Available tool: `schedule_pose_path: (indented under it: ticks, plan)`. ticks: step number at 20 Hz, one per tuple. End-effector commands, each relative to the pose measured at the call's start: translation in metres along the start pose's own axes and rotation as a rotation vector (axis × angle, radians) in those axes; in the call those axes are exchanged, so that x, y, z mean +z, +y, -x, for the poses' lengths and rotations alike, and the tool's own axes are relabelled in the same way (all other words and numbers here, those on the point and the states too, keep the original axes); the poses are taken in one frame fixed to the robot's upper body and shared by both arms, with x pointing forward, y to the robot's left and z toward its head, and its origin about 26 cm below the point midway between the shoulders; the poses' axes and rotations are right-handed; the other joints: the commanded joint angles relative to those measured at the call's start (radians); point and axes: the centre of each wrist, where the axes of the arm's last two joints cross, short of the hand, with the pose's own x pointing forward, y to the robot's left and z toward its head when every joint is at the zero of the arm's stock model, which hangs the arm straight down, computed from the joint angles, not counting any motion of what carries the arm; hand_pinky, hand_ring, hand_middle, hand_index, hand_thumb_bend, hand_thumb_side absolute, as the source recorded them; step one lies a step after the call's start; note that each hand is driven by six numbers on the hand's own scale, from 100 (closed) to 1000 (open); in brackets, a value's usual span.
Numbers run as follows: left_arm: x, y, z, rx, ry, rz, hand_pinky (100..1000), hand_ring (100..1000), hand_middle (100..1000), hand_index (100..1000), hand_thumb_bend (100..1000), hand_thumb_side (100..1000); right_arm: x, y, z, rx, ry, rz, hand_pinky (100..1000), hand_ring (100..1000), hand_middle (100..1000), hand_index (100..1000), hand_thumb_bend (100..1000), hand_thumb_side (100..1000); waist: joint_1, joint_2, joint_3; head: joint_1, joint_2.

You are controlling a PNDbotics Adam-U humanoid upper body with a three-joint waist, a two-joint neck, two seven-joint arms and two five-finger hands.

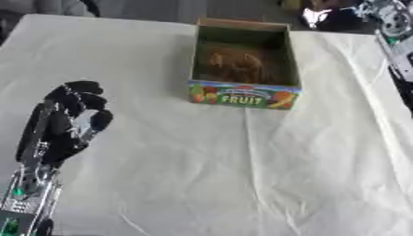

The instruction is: Pick up objects on the table and place them in the box.

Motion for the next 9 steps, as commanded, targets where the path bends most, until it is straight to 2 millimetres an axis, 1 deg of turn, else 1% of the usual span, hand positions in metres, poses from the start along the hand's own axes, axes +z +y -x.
schedule_pose_path:
  ticks: [1,3,6,9]
  plan:
    - [-0.002,0.008,-0.005,-0.029,-0.018,-0.022,643,620,610,711,804,476,0.015,-0.017,-0.020,-0.066,-0.039,0.159,603,656,649,811,100,228,0.002,-0.014,-0.009,0.013,0.006]
    - [-0.001,0.010,-0.005,-0.034,-0.015,-0.033,643,625,615,716,799,480,0.028,-0.008,-0.027,-0.141,-0.038,0.219,597,649,639,807,100,236,0.003,-0.013,-0.018,0.023,0.006]
    - [0.001,0.012,-0.004,-0.038,-0.012,-0.051,645,647,640,733,790,485,0.046,0.008,-0.033,-0.280,-0.027,0.305,583,627,616,788,100,303,0.008,-0.010,-0.035,0.036,0.006]
    - [0.002,0.014,-0.004,-0.041,-0.009,-0.063,648,662,660,741,767,502,0.062,0.024,-0.036,-0.379,-0.016,0.361,582,627,615,785,100,335,0.014,-0.007,-0.046,0.045,0.006]
